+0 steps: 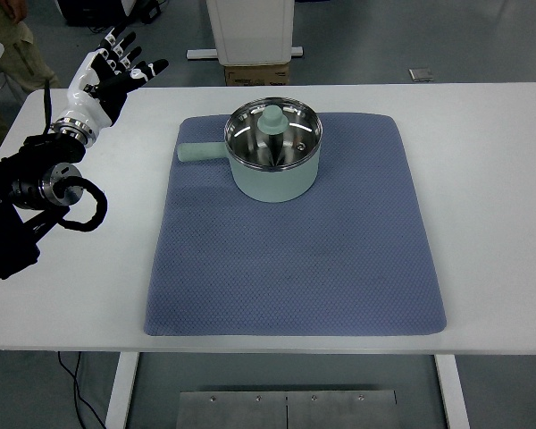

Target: Rotate green pot handle

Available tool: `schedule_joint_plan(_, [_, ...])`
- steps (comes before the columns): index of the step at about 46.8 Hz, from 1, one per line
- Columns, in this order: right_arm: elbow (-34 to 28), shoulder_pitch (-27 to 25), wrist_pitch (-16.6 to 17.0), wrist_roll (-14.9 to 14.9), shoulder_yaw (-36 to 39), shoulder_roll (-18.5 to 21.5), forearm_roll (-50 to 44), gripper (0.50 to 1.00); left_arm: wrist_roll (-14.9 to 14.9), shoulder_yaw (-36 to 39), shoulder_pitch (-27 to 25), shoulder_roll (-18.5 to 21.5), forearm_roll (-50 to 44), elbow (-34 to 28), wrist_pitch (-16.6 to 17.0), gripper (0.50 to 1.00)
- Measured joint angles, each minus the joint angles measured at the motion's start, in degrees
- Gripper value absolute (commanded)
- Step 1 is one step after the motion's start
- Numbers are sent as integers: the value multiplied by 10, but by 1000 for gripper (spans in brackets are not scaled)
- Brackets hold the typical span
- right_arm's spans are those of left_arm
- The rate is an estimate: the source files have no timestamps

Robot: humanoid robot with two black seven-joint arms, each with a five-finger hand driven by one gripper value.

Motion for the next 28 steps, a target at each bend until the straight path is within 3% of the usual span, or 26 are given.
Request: schedule_joint_plan(28, [0, 0, 0, 0, 0, 0, 0, 1000, -4, -2, 5, -41, -21, 55, 13, 1000])
